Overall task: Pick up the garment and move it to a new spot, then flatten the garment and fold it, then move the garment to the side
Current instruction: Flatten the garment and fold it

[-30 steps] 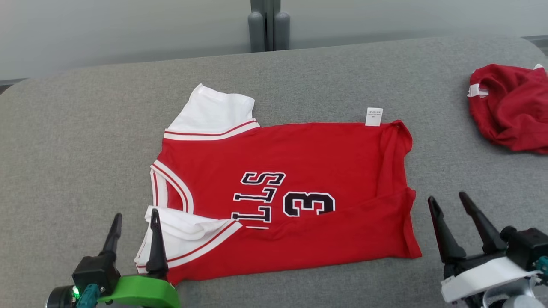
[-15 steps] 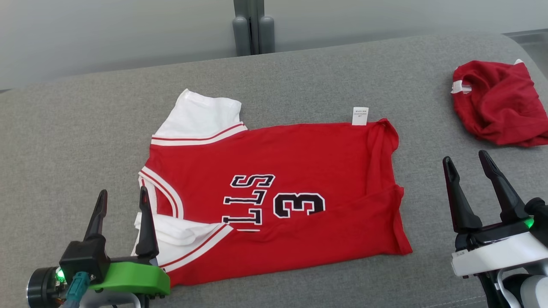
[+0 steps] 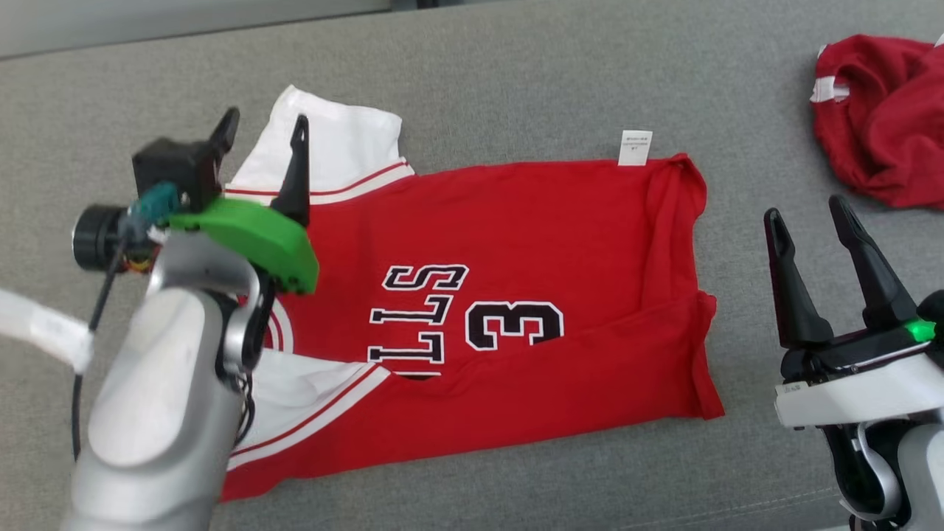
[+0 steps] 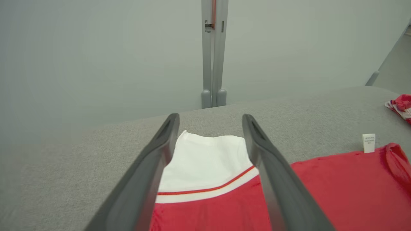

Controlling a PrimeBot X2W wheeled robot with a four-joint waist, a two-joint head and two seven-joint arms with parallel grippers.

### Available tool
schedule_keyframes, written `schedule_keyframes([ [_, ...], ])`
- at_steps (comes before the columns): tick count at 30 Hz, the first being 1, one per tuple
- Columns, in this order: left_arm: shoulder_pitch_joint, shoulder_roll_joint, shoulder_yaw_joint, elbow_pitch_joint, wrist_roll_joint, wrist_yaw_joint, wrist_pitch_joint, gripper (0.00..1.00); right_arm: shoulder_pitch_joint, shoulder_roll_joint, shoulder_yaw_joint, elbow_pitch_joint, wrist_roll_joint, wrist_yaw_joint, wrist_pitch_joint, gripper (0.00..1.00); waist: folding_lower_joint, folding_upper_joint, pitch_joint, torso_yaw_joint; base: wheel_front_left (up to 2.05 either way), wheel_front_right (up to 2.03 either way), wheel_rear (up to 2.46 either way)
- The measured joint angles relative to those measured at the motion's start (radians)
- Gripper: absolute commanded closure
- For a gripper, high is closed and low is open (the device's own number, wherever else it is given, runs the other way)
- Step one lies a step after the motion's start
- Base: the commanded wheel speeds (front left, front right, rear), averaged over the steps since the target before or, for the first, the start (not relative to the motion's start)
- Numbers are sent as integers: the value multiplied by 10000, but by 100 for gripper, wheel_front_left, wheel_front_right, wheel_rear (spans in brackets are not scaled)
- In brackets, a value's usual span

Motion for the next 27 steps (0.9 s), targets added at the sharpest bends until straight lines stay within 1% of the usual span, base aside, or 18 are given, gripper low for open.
schedule_keyframes([
  [3,-1533,-35,-13,1647,-188,-403,422,0,-372,-52,244,132,100,0,-180,0,0,0,527,-123,0,0,0],
  [7,-2786,75,38,3699,-336,-763,807,0,-758,-73,573,412,224,0,-449,0,0,0,1122,-357,0,0,0],
  [12,-3951,311,345,6138,-558,-1026,523,0,-946,-8,984,872,345,-4,-700,0,0,0,1668,-894,0,0,0],
  [17,-4764,500,454,7636,-621,-1162,-40,0,-1221,-56,1246,1162,485,-4,-846,0,0,0,2087,-1356,0,0,0],
  [23,-5568,685,458,8792,-560,-1108,-788,0,-1390,-196,1241,1494,635,-4,-938,0,0,0,2567,-1664,0,0,0],
  [24,-5660,675,445,8928,-562,-1147,-851,36,-1415,-221,1225,1578,673,-4,-938,0,0,0,2609,-1684,0,0,0],
  [25,-5766,656,431,9079,-566,-1208,-865,100,-1453,-255,1179,1684,721,-4,-940,0,0,0,2653,-1688,0,0,0],
  [27,-5956,583,357,9304,-583,-1335,-878,100,-1633,-345,1097,1933,796,-4,-938,0,0,0,2691,-1641,0,0,0],
])
